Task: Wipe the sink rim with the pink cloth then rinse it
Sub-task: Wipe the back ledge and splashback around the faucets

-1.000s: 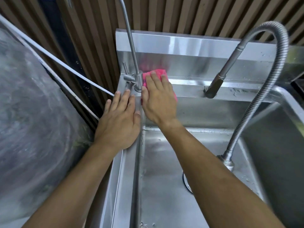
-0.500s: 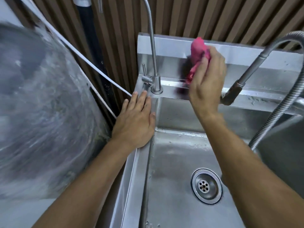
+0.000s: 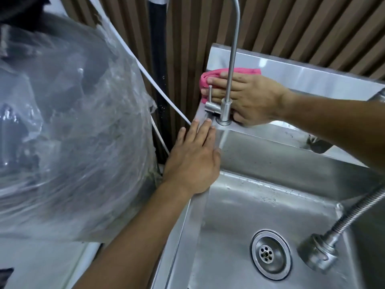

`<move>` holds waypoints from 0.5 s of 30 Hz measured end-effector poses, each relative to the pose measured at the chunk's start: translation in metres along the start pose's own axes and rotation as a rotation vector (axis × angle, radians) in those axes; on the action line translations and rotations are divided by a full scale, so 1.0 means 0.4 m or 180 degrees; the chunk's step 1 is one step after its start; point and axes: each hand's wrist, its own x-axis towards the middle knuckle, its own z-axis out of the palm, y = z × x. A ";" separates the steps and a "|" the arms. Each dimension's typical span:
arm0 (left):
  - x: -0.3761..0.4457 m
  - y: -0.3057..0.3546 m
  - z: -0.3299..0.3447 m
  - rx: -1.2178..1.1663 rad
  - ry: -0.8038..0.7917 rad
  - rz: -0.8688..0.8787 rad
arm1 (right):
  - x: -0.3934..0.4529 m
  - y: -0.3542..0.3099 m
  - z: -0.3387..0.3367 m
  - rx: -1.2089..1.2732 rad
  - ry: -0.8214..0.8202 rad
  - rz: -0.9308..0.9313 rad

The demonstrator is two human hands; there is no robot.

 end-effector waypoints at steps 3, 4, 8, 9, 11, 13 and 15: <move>0.000 0.003 0.002 0.0031 0.0031 -0.0047 | 0.051 0.023 -0.002 -0.0234 0.0046 -0.0370; -0.001 0.005 0.003 0.0067 0.0047 -0.0068 | 0.059 0.028 -0.003 -0.0315 0.0014 -0.0459; 0.001 0.006 -0.004 0.0140 0.0045 -0.0089 | 0.042 0.010 -0.012 -0.0545 -0.0037 -0.0293; 0.003 0.002 -0.006 0.0096 0.0017 -0.0107 | 0.029 -0.007 -0.020 -0.0473 0.0001 -0.0098; 0.005 0.000 -0.010 0.0053 -0.0082 -0.0116 | -0.005 -0.042 -0.038 0.0023 0.0062 0.0345; 0.001 0.003 -0.013 0.0063 -0.0094 -0.0101 | -0.049 -0.075 -0.042 0.0712 0.0022 0.0740; -0.005 0.007 -0.014 0.0044 -0.0101 -0.0093 | -0.106 -0.104 -0.040 0.1310 -0.0095 0.0985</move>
